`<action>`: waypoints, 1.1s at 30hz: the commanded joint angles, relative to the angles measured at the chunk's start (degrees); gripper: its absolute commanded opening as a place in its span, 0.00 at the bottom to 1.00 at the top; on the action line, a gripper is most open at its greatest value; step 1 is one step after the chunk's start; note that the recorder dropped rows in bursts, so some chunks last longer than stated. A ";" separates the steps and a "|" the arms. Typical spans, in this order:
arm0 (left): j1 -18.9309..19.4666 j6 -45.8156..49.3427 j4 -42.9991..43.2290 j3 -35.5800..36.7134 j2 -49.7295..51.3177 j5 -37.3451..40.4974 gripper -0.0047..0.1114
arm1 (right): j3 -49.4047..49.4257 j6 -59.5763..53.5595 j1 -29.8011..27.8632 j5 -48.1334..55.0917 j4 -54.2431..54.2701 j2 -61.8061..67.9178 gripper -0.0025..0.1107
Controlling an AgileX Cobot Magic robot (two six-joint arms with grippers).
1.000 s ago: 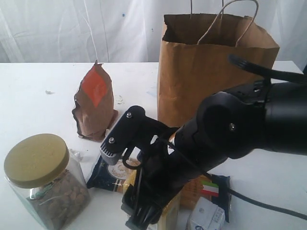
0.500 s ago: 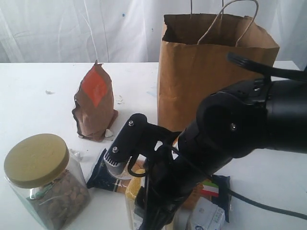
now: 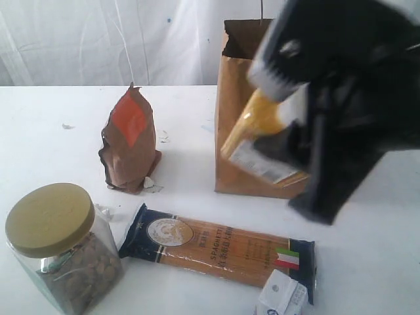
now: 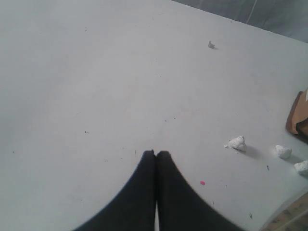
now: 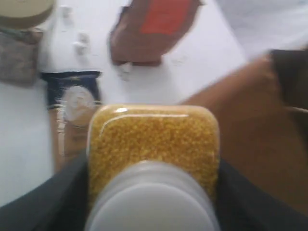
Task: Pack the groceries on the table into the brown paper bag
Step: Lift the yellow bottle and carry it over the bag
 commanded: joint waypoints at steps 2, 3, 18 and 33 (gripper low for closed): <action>-0.23 -0.07 0.06 0.21 -0.32 -0.25 0.04 | -1.13 23.92 -0.04 7.44 -28.83 -16.81 0.11; -0.23 -0.07 0.06 0.21 -0.32 -0.25 0.04 | -1.13 28.63 -0.04 8.79 -30.99 -20.84 0.11; -0.23 -0.07 0.06 0.21 -0.32 -0.25 0.04 | -3.18 49.97 -0.04 15.87 -45.52 -20.03 0.08; -0.23 -0.07 0.06 0.21 -0.32 -0.25 0.04 | -19.03 52.29 -2.06 6.73 -49.93 4.48 0.08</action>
